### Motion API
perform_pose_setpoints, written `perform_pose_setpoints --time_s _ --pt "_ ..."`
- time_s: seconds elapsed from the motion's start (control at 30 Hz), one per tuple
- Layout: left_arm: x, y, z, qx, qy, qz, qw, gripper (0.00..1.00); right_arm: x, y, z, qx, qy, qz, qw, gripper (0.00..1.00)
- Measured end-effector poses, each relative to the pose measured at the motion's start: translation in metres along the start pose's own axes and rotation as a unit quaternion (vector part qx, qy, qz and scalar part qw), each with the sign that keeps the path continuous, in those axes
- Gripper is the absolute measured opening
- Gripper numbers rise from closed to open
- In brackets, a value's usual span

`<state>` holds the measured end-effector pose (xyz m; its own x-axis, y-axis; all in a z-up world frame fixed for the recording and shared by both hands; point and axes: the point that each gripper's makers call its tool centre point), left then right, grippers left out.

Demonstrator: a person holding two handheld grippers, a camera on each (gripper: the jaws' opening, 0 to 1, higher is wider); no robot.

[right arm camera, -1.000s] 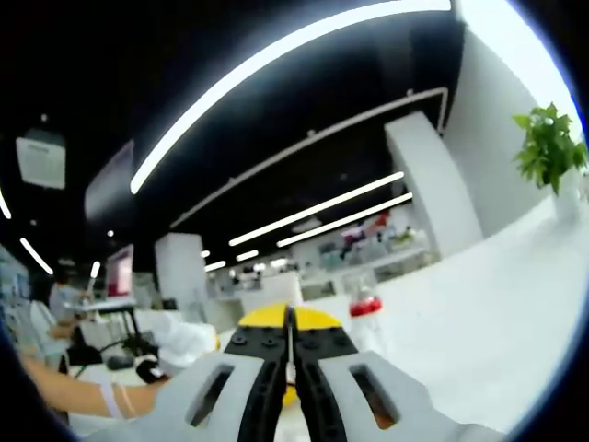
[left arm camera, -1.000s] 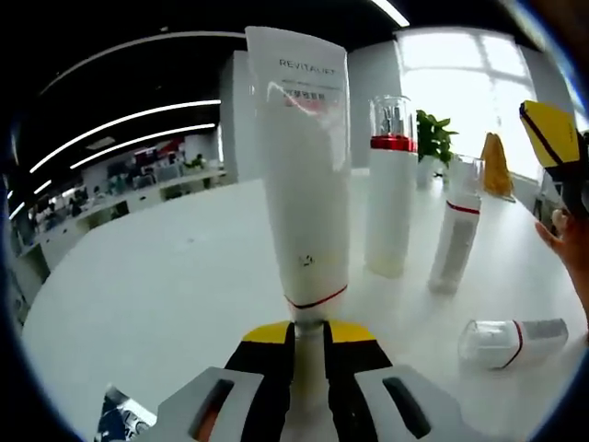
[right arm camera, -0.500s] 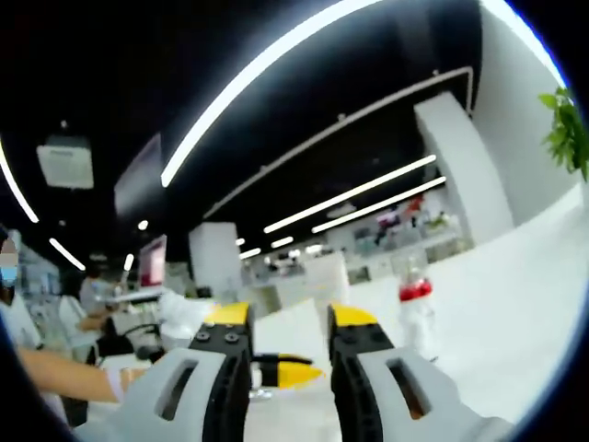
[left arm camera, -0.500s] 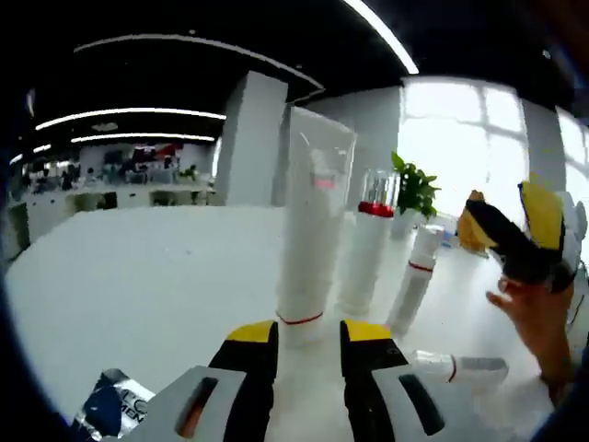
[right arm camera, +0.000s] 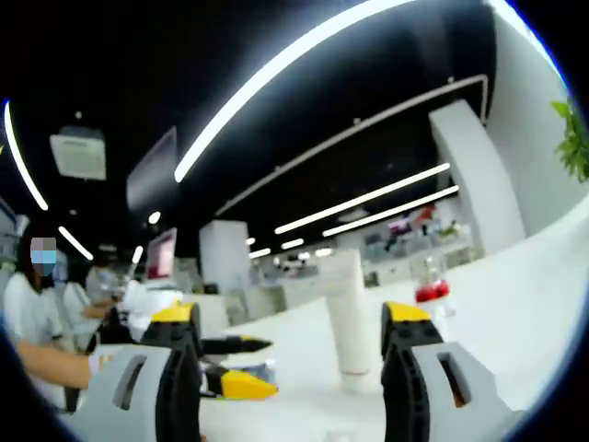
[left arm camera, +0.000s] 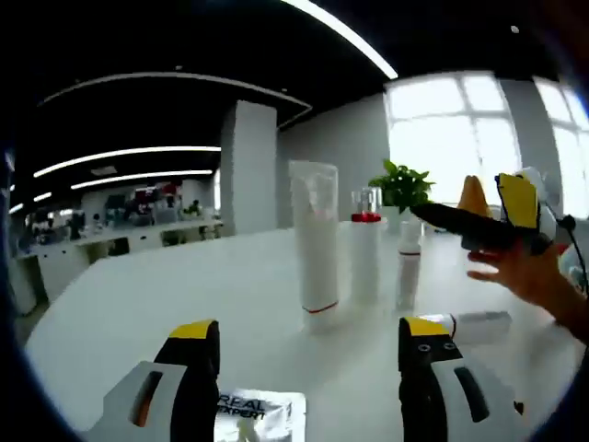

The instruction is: Arrange the skincare products in the storage area until every visible bottle or jar stands upright without overlapping.

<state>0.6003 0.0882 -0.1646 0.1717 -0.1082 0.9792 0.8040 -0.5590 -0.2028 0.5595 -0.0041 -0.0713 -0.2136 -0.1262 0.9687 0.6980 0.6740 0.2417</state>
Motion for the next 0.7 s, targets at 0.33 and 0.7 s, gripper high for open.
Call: perform_pose_setpoints --time_s 0.33,0.7 --pt "0.013 -0.014 0.033 0.106 0.095 -0.049 0.9887 1.0 -0.035 0.015 0.04 0.062 -0.057 0.083 0.9929 0.91" --pt "0.013 -0.032 0.049 0.148 0.049 -0.078 0.9847 0.94 -0.067 0.006 0.015 0.034 -0.133 0.287 0.9481 0.81"
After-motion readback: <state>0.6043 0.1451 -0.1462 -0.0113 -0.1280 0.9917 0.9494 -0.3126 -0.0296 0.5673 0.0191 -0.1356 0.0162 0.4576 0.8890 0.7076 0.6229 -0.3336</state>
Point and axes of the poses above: the point that each gripper's makers call its tool centre point, and the gripper's own axes: y roughly forward along the fingers, z roughly to its left, x roughly out of its top, and after that the axes turned 9 degrees about -y, right-handed
